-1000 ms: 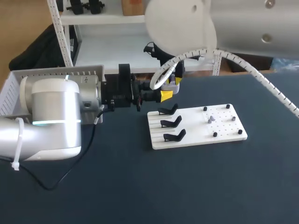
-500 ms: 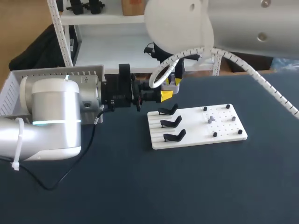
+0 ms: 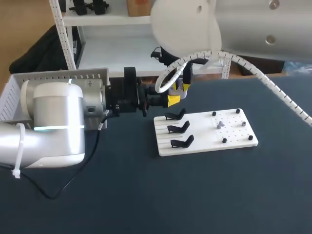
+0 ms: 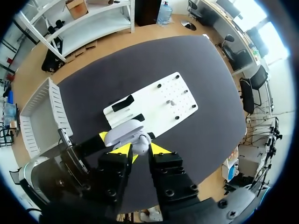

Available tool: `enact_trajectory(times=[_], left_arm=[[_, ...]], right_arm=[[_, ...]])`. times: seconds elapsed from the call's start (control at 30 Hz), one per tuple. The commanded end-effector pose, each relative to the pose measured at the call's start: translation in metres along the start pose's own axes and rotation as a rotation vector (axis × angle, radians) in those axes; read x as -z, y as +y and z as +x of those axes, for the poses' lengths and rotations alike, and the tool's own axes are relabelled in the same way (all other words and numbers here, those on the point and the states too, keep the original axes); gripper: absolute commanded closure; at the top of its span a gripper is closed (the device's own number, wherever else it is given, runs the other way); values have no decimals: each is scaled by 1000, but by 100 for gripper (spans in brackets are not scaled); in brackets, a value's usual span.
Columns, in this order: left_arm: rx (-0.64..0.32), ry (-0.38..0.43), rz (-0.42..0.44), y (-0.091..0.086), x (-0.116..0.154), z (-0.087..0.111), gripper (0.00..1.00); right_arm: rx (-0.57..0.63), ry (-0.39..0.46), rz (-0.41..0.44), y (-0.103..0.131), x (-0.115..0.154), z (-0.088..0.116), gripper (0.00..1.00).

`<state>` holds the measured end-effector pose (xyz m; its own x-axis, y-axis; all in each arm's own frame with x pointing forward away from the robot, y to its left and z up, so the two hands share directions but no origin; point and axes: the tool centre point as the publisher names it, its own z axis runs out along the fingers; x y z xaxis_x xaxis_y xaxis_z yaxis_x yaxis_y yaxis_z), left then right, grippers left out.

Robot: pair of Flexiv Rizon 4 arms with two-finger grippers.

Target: Pick up each earbud case from the left stands, insert the matching earbuds, close the lid, and place the case in the box.

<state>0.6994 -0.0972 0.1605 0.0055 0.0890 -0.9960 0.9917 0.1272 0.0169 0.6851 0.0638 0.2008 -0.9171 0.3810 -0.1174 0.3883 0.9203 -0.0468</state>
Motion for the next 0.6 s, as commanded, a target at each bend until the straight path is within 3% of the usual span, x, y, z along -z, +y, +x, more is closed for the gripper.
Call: enact_trajectory(times=[0.03, 0.17, 0.3, 0.5, 0.53, 0.6], left_arm=[[-2, -4, -3, 0, 0, -1, 100], [-2, -4, -3, 0, 0, -1, 100], [-2, -4, -3, 0, 0, -1, 100], [-2, -4, -3, 0, 0, -1, 100], [-2, -4, -3, 0, 0, -1, 100], [-2, -4, -3, 0, 0, -1, 100]], right_arm=[[0, -1, 4, 1, 2, 1, 69], [-4, -8, 5, -4, 8, 6, 62], [8, -9, -54, -20, 17, 20, 62], [80, -73, -150, -48, 17, 30, 51], [109, -100, -156, -51, 17, 32, 40], [141, -108, -179, -58, 19, 34, 3]])
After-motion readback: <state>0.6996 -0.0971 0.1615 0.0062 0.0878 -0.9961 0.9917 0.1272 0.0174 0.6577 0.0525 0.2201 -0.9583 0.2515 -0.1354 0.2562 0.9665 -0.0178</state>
